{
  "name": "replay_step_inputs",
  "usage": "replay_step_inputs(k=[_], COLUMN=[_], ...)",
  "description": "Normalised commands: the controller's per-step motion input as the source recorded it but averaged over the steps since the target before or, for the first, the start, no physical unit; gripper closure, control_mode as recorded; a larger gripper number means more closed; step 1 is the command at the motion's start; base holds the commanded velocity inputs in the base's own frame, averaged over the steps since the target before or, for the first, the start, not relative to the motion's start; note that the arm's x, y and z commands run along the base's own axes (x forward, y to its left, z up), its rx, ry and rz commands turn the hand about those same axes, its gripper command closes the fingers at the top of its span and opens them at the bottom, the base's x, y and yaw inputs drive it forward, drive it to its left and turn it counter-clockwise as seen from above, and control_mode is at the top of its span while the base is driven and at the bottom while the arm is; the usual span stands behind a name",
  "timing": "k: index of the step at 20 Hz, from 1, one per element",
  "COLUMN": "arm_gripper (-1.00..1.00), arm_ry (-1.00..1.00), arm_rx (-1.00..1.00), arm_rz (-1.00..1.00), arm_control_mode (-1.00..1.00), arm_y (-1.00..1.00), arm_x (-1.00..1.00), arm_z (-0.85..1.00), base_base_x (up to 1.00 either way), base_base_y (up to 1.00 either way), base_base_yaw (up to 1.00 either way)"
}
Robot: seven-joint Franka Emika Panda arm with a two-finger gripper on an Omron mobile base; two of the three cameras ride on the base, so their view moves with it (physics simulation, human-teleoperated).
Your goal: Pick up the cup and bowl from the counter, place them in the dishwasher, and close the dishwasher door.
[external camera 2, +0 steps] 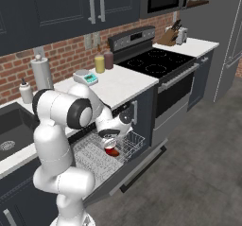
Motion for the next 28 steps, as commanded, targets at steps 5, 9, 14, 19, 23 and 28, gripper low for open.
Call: replay_step_inputs(k=[5,9,14,19,23,28], arm_gripper=[1.0,1.0,1.0,1.0,1.0,1.0], arm_ry=[0.0,0.0,0.0,0.0,0.0,0.0], arm_rx=[0.0,0.0,0.0,0.0,0.0,0.0], arm_rz=[0.0,0.0,0.0,0.0,0.0,0.0], arm_control_mode=[-1.0,-1.0,-1.0,-1.0,-1.0,-1.0], arm_y=[0.0,0.0,0.0,0.0,0.0,0.03], arm_x=[0.0,0.02,0.07,0.1,0.14,0.11], arm_z=[-0.27,-0.21,-0.21,-0.15,-0.1,-0.08], base_base_x=[0.0,0.0,0.0,0.0,0.0,0.0], base_base_y=[0.0,0.0,0.0,0.0,0.0,0.0], base_base_yaw=[0.0,0.0,0.0,0.0,0.0,0.0])
